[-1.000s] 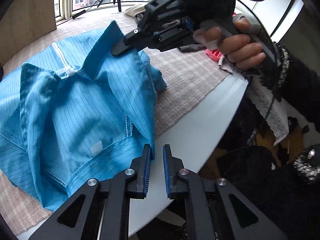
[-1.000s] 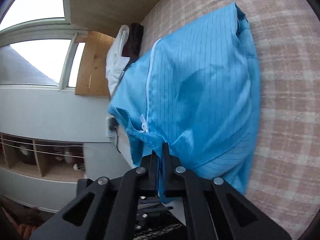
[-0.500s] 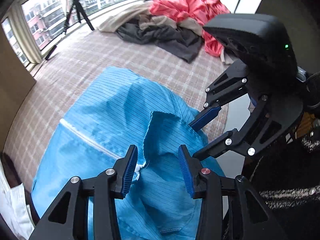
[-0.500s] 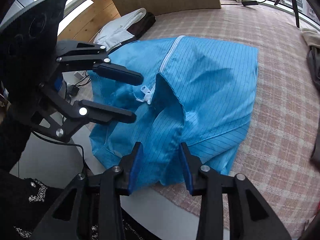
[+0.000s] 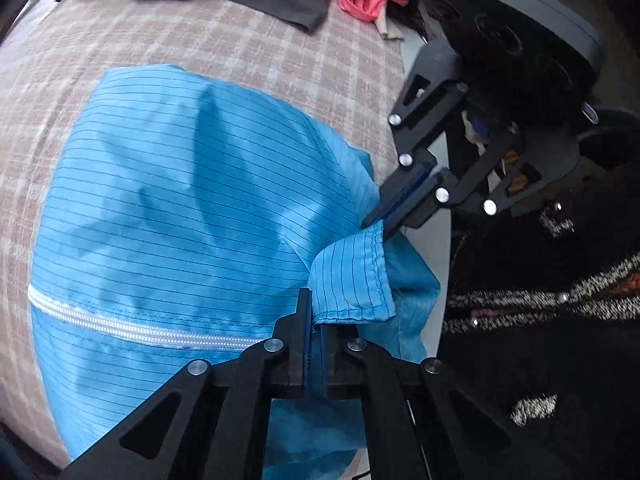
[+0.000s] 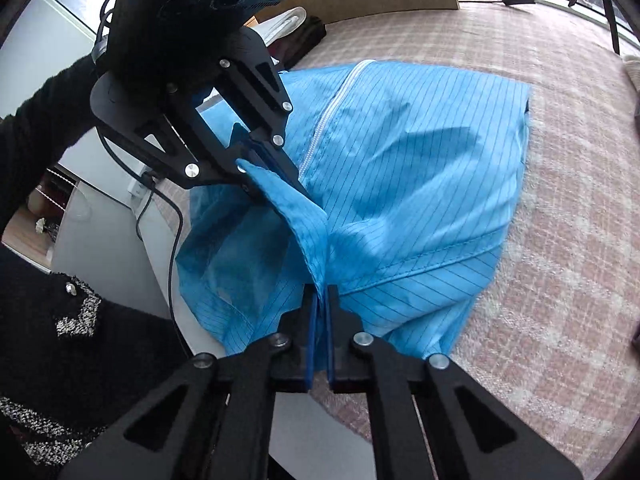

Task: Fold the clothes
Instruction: 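Lift the jacket edge with the left gripper toward the right gripper and fold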

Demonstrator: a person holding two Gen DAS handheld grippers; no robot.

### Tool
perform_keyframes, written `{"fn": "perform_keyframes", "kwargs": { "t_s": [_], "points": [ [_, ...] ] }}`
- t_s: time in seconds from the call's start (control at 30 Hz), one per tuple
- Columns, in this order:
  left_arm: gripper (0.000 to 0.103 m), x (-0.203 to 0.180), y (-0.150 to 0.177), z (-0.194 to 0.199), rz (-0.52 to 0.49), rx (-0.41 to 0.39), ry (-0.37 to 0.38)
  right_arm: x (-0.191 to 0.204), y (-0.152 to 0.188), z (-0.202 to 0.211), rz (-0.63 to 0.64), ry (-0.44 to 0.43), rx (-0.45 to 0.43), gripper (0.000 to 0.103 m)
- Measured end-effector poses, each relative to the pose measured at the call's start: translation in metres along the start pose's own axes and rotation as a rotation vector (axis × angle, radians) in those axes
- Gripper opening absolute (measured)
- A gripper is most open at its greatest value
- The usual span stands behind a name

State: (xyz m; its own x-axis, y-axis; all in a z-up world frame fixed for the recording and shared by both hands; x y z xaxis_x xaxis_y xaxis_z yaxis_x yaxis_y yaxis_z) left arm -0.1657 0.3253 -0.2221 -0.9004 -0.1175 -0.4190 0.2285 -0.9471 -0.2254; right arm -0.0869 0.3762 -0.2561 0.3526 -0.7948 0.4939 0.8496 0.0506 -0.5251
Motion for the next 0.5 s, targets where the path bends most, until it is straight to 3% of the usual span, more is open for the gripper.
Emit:
{"fn": "perform_keyframes", "kwargs": {
  "t_s": [0.17,0.27,0.3,0.37,0.4,0.43,0.5],
  "points": [
    [0.001,0.032,-0.010,0.006,0.018,0.088,-0.060,-0.008,0.007,-0.007,0.038,0.043,0.085,0.003],
    [0.003,0.044,-0.009,0.023,0.097,0.024,-0.093,-0.007,0.001,0.007,0.049,0.078,0.091,0.003],
    [0.011,0.039,-0.006,0.030,0.099,-0.006,-0.101,-0.006,-0.005,0.016,0.055,0.102,0.064,0.007],
    [0.016,0.025,0.004,0.043,0.098,-0.061,-0.112,0.000,-0.019,0.033,0.077,0.119,0.007,0.025],
    [0.016,0.016,0.010,0.049,0.102,-0.092,-0.106,0.007,-0.025,0.037,0.109,0.109,-0.008,0.044],
    [0.016,0.009,0.016,0.054,0.115,-0.124,-0.100,0.016,-0.029,0.037,0.155,0.106,-0.004,0.053],
    [0.016,-0.008,0.030,0.063,0.159,-0.197,-0.082,0.033,-0.036,0.031,0.249,0.115,0.023,0.053]
  ]
}}
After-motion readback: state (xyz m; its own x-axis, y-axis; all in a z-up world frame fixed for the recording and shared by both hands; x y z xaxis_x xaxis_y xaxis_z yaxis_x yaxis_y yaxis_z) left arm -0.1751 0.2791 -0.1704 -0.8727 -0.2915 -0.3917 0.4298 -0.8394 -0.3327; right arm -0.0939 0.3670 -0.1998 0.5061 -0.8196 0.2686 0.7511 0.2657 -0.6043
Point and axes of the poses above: each gripper's, at about its wrist camera, not at the fingertips, and z roughly against the way its jaws point, x to its left, y to its underside, the point moved 2 cm from there along -z, roughly the way its jaws point, and after that the axes turned 10 degrees about -x, right-handed, at the moved point
